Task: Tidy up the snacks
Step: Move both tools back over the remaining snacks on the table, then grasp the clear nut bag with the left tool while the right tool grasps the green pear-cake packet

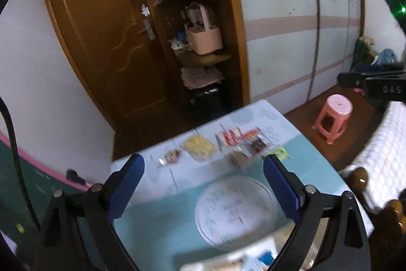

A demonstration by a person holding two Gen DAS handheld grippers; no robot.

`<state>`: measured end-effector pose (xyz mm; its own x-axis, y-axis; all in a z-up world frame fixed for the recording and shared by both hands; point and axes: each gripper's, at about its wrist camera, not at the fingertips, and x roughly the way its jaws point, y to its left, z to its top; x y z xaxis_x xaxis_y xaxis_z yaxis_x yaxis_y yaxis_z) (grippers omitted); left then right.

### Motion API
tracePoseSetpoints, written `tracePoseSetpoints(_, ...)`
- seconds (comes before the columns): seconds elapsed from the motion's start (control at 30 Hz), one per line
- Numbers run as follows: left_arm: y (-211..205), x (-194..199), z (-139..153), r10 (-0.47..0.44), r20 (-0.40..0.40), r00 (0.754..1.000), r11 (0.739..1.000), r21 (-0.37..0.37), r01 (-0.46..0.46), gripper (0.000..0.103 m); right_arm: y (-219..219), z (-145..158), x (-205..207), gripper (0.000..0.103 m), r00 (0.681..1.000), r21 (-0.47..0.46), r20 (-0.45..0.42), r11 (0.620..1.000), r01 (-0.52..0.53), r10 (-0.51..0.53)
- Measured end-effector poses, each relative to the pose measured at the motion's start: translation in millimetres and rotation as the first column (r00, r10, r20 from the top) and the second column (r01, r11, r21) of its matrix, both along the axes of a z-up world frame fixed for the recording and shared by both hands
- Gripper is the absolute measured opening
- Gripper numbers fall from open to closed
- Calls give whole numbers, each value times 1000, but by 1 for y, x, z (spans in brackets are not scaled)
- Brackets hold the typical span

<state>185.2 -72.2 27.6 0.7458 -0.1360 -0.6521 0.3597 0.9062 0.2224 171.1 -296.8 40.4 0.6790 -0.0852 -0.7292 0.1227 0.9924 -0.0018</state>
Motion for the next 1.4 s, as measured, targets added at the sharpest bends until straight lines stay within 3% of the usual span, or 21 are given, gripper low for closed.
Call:
tracePoseSetpoints(0.13, -18, 50, -21, 35, -43, 998, 999, 32, -33, 98, -4, -7, 39, 64, 999, -61, -27, 998, 15, -17)
tracePoseSetpoints(0.3, -32, 114, -80, 30, -245, 969, 999, -16, -35, 98, -9, -51, 84, 64, 993, -55, -115, 998, -24, 17)
tracePoseSetpoints(0.43, -43, 148, -145, 35, -400, 916, 998, -36, -54, 98, -8, -117, 112, 64, 973, -24, -228, 999, -35, 29)
tracePoseSetpoints(0.57, -56, 160, -198, 56, -428, 902, 998, 15, -55, 98, -5, -188, 122, 64, 938, 96, -339, 994, -46, 77)
tracePoseSetpoints(0.7, -61, 166, -235, 74, -466, 881, 997, 37, -64, 98, 4, -235, 121, 64, 911, 116, -400, 991, -60, 102)
tracePoseSetpoints(0.83, -64, 168, -244, 51, -476, 878, 999, 23, -46, 98, 11, -266, 125, 64, 893, 132, -434, 989, -68, 119)
tracePoseSetpoints(1.07, -62, 176, -248, 54, -513, 857, 997, -18, -73, 98, 20, -288, 136, 64, 887, 129, -444, 989, -74, 124)
tracePoseSetpoints(1.27, -68, 181, -256, 57, -555, 830, 992, -62, -110, 98, 13, -287, 132, 53, 897, 143, -425, 987, -69, 125)
tracePoseSetpoints(1.4, -79, 182, -260, 50, -552, 833, 994, -50, -93, 98, -3, -286, 125, 53, 900, 142, -425, 989, -38, 96)
